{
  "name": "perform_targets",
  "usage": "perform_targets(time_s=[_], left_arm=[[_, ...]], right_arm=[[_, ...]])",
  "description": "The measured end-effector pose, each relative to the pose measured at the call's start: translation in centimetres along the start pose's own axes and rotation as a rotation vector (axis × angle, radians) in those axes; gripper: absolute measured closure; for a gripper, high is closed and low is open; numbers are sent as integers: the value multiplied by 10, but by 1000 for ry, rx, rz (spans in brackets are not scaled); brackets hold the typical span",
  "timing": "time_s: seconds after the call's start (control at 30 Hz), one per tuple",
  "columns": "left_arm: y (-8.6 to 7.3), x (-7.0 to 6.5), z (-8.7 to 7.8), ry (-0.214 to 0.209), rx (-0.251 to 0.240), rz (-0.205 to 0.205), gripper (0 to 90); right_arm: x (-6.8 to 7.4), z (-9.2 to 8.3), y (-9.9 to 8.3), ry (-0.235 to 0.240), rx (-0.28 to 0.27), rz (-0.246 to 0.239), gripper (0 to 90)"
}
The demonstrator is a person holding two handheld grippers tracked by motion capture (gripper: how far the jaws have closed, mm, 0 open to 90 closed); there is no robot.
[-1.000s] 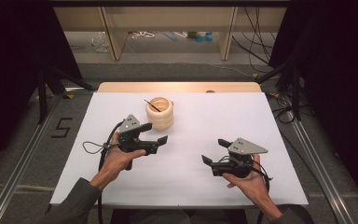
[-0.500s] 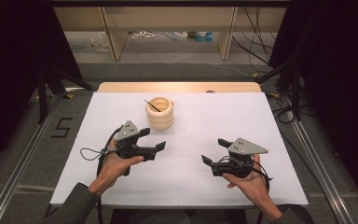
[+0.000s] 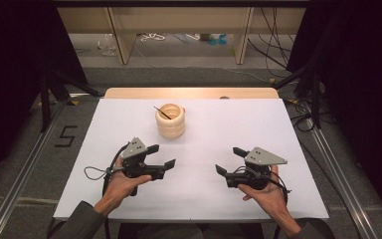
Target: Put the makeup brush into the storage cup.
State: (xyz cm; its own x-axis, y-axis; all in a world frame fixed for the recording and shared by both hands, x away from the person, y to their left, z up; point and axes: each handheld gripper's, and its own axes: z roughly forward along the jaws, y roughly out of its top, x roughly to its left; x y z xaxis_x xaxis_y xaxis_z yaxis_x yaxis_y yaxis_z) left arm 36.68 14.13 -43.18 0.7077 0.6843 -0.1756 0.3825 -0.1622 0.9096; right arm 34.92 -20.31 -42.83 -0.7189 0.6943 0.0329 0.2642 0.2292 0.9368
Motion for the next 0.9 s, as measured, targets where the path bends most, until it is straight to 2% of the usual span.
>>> perform_targets(time_s=[0.17, 0.2, 0.3, 0.43, 0.53, 0.63, 0.9], left_arm=[[-1, -1, -2, 7, -11, 13, 176], [-2, -1, -2, 9, -11, -7, 176], [-3, -1, -3, 6, -6, 6, 169], [-3, -2, -2, 3, -8, -6, 168], [-2, -1, -3, 5, -6, 4, 168], [-3, -1, -3, 5, -8, -9, 168], [-2, -1, -3, 7, -13, -7, 168]], right_arm=[[0, -1, 0, -2, 14, -5, 162], [0, -1, 0, -1, 15, -6, 162], [1, -1, 0, 6, 12, -5, 162], [1, 0, 0, 9, 16, -4, 162], [1, 0, 0, 5, 14, -3, 162], [1, 0, -1, 11, 8, 3, 161], [1, 0, -1, 6, 10, -2, 162]])
